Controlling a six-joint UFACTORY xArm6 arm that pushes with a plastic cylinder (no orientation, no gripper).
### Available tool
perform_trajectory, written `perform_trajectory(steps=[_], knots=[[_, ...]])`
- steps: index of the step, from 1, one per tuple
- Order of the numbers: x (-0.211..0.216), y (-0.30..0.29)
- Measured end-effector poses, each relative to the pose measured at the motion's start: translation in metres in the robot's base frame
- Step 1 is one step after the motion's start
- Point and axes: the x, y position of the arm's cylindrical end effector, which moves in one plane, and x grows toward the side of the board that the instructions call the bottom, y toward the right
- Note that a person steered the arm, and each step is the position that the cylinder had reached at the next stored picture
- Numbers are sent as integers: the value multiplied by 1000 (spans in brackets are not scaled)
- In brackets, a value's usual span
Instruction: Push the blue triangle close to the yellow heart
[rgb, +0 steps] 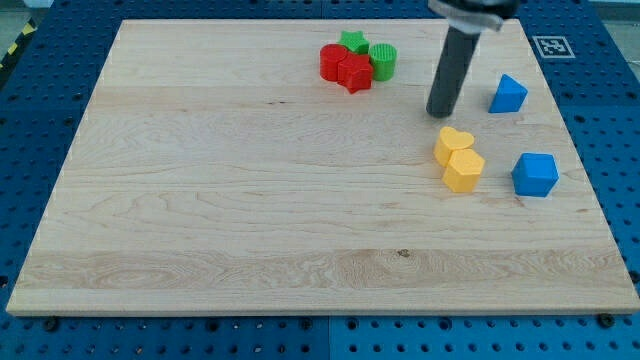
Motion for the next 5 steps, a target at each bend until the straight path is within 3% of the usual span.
perform_trajectory(steps=[1, 5], knots=[[-36, 0], [-37, 76]])
